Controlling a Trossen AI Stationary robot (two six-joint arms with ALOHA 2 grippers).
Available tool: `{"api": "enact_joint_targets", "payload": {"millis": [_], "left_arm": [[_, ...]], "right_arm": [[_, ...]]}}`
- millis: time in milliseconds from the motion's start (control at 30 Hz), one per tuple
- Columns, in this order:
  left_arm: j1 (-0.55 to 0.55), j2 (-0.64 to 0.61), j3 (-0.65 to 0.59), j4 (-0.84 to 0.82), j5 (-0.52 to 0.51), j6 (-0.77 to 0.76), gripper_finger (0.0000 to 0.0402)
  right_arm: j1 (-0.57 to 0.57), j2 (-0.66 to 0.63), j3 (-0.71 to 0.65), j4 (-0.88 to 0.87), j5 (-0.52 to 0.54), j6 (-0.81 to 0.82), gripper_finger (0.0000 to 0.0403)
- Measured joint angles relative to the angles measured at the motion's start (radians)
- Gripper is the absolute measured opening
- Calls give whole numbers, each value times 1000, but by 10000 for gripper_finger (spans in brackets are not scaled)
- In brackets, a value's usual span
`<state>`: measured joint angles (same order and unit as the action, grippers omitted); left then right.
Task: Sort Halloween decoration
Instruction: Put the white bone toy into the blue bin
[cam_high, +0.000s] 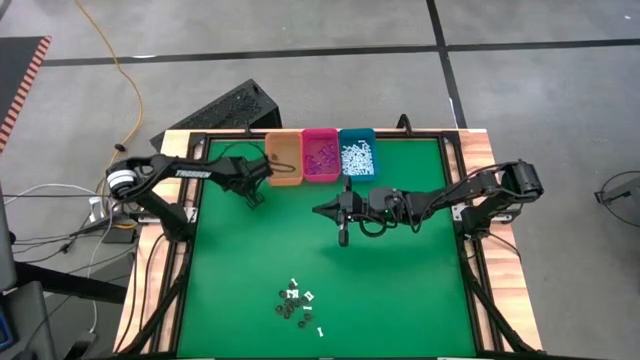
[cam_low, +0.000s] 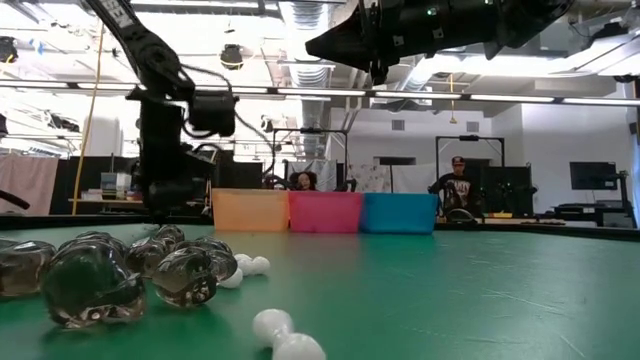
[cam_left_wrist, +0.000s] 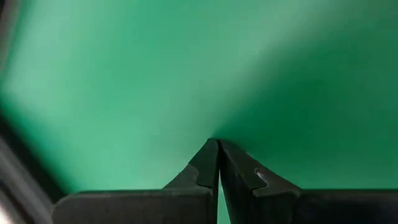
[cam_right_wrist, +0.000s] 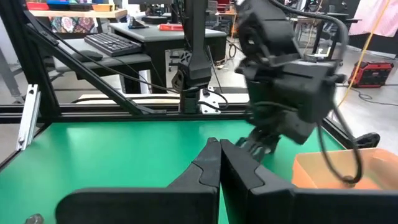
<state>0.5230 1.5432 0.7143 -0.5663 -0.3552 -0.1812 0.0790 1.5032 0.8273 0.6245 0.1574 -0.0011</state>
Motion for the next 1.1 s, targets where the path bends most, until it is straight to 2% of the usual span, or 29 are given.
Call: {"api": "enact_joint_targets", "payload": {"millis": [100, 233, 300, 500, 633, 767, 933, 1100], "left_arm": [[-87, -33, 3, -11, 117, -104, 0], [-215, -87, 4, -16, 445, -192, 0], [-303, -126, 3, -15, 508, -224, 0], [-514, -271, 3, 13, 449, -344, 0], [-625, -431, 3, 3, 312, -418, 0], [-723, -630, 3, -11, 218, -474, 0], [-824, -842, 3, -18, 65, -502, 0], [-863, -982, 4, -20, 37, -483, 0]], "right_arm": [[-2, 0, 0, -1, 0, 0, 31], [-2, 0, 0, -1, 0, 0, 31], [-4, 0, 0, -2, 0, 1, 31], [-10, 0, 0, -3, 0, 19, 31], [-10, 32, 0, 2, 1, 70, 31], [-12, 147, 22, 36, 35, 103, 31], [-17, 357, 200, 46, 33, 95, 57], [-15, 553, 457, -49, 27, 32, 137]]}}
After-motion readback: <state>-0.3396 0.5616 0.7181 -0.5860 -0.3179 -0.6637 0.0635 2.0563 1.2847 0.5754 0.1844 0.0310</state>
